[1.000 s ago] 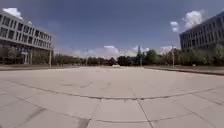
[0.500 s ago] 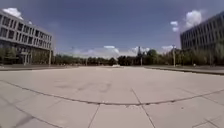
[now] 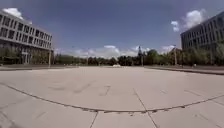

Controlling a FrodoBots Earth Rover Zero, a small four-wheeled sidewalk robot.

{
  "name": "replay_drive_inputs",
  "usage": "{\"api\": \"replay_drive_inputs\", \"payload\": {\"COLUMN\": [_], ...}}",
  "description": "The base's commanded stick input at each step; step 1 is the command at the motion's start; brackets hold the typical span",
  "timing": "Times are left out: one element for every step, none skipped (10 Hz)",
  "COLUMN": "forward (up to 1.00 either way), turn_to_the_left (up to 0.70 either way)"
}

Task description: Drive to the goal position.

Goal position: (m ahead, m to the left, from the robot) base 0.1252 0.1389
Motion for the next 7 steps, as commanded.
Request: {"api": "replay_drive_inputs", "payload": {"forward": [0.5, 0.5, 0.5, 0.5, 0.5, 0.5, 0.5], "turn_to_the_left": [0.01, 0.01, 0.01, 0.01, 0.01, 0.01, 0.01]}}
